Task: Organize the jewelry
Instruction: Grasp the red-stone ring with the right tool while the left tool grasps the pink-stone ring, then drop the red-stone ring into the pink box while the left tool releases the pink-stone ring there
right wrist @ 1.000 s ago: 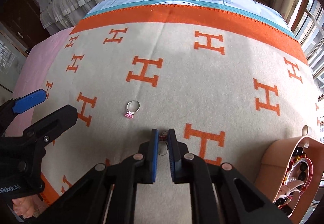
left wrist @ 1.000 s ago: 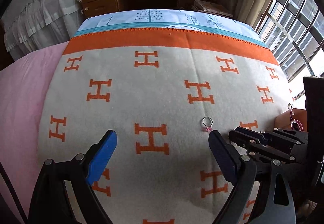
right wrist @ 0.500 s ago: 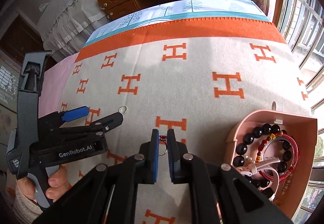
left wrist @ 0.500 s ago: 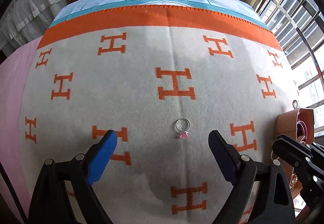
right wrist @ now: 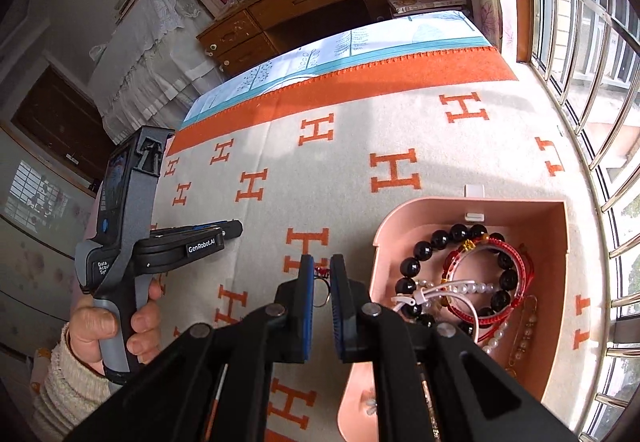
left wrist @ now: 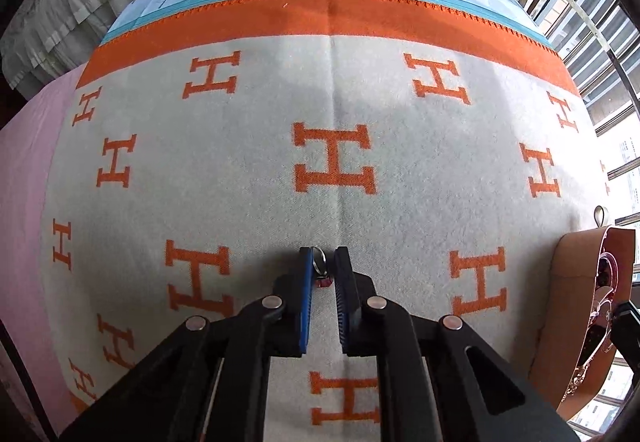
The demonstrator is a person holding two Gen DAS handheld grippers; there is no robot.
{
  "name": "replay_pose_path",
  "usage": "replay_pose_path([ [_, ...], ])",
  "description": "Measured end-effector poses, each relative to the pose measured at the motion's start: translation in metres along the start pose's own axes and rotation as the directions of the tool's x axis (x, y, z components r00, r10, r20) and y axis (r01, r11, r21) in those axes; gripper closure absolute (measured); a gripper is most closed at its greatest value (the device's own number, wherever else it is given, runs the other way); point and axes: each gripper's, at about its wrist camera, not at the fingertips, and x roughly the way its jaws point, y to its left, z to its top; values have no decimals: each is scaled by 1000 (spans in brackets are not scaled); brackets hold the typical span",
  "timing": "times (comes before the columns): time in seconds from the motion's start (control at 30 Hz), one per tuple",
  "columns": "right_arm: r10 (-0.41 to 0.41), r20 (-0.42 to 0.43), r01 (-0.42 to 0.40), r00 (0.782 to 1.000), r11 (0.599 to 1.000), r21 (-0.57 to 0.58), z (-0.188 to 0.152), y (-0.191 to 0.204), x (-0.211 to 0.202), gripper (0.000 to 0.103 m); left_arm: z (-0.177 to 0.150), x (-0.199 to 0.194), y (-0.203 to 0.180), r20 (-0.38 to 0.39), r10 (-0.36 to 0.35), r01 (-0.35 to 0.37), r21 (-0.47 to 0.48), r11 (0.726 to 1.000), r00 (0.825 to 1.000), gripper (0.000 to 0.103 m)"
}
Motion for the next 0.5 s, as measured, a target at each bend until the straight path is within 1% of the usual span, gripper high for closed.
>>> replay_pose_path([
  [0.17,19,43,-19,999,1000,13,-4,-11,-22,95,-5,-13,-19,11,5,-6,8,1000,1000,97],
  [0.3,30,79,-31,996,999,11,-10,-20,-43,95,-16,-46,-40,55,-18,15,47,999,998,97],
  [0.4,31,109,-32,994,999,5,-16,-27,-61,95,-26,-80,-66,99,-64,54,102,993,993,97],
  [0.43,26,127,-26,992,1000,-1,-20,-31,-74,95,-30,-92,-75,112,-82,68,123,990,990,97],
  [0.5,23,134,-22,991,1000,-4,-22,-32,-80,95,-39,-115,-94,134,-129,105,171,980,983,97],
])
